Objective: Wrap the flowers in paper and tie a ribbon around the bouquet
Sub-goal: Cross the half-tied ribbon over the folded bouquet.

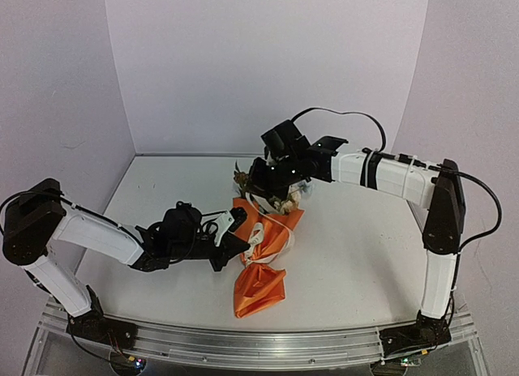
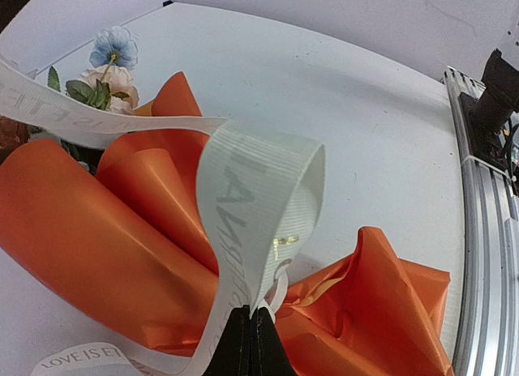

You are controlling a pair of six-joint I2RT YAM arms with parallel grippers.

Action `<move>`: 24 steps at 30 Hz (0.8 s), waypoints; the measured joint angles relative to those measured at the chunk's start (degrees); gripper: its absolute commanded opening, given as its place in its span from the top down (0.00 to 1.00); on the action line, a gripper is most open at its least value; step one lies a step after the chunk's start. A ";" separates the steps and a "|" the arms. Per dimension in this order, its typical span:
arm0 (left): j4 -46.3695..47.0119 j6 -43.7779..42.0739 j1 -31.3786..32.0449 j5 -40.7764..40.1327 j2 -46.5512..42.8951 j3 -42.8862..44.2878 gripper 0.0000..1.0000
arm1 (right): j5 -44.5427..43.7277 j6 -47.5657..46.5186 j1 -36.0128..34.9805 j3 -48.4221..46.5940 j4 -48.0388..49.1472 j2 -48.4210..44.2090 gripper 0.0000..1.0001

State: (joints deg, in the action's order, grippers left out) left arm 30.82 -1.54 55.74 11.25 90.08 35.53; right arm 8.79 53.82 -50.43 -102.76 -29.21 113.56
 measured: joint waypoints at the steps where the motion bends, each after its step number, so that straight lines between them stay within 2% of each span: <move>1: 0.89 0.07 0.01 -0.39 0.00 -0.41 1.00 | 1.60 0.10 -0.11 -0.47 0.25 0.06 1.00; 7: 5.88 0.11 0.24 -2.44 0.00 -2.33 1.00 | 10.41 0.26 -1.04 -2.91 3.07 1.24 1.00; 14: 7.04 0.04 0.67 -3.09 0.22 -2.67 1.00 | 17.34 -0.56 -1.62 -2.91 3.14 5.49 0.99; 18: 7.28 0.06 0.97 -3.59 0.87 -2.75 1.00 | 19.57 -1.61 -1.64 -2.76 2.41 8.01 0.90; 24: 7.80 0.08 1.07 -4.50 1.46 -2.78 1.00 | 19.71 -3.74 -1.64 -0.79 2.32 7.91 0.63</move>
State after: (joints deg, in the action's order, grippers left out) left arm 38.63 -1.45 56.82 6.75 91.54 32.75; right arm 28.50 50.08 -52.07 -103.55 -26.89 121.47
